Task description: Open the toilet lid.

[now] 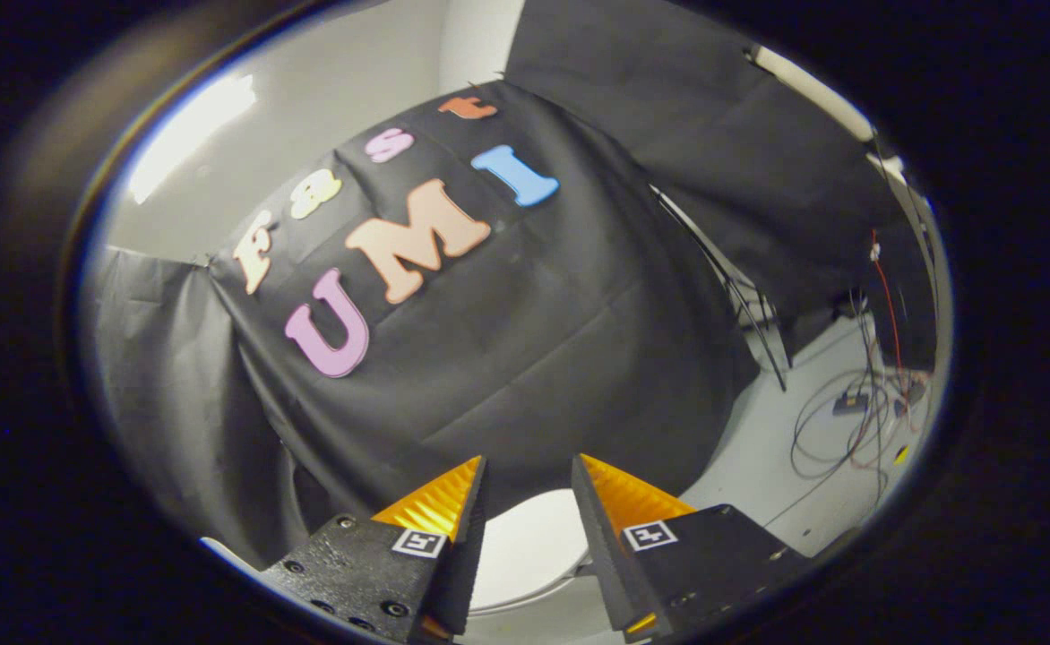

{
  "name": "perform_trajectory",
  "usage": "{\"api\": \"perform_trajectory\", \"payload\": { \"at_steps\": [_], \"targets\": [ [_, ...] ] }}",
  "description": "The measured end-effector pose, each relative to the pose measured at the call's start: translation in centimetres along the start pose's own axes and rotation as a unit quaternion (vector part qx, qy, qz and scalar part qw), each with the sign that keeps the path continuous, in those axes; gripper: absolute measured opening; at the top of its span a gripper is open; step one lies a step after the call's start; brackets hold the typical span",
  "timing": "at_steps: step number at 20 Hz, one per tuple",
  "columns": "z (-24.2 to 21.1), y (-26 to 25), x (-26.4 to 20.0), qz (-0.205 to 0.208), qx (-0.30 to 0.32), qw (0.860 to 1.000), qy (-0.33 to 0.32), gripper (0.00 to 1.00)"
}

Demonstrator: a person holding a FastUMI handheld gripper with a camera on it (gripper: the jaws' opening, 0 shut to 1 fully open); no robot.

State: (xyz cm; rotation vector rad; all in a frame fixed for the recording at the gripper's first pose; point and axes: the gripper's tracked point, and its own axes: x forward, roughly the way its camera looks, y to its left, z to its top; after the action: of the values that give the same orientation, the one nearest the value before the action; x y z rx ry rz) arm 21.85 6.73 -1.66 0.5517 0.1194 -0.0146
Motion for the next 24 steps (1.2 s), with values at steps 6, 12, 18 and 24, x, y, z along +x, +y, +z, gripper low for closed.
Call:
{"api": "perform_trajectory", "payload": {
  "at_steps": [6,12,18,24],
  "targets": [
    [-10.1,-2.0,5.7,-0.063,0.087,0.990,0.089,0.57],
    [-16.4,-4.2,7.9,-0.091,0.147,0.976,0.131,0.58],
    [-18.6,-8.1,8.6,-0.120,0.236,0.958,0.107,0.58],
    [-18.7,-9.8,10.2,-0.078,0.330,0.938,0.076,0.57]
  ]
}}
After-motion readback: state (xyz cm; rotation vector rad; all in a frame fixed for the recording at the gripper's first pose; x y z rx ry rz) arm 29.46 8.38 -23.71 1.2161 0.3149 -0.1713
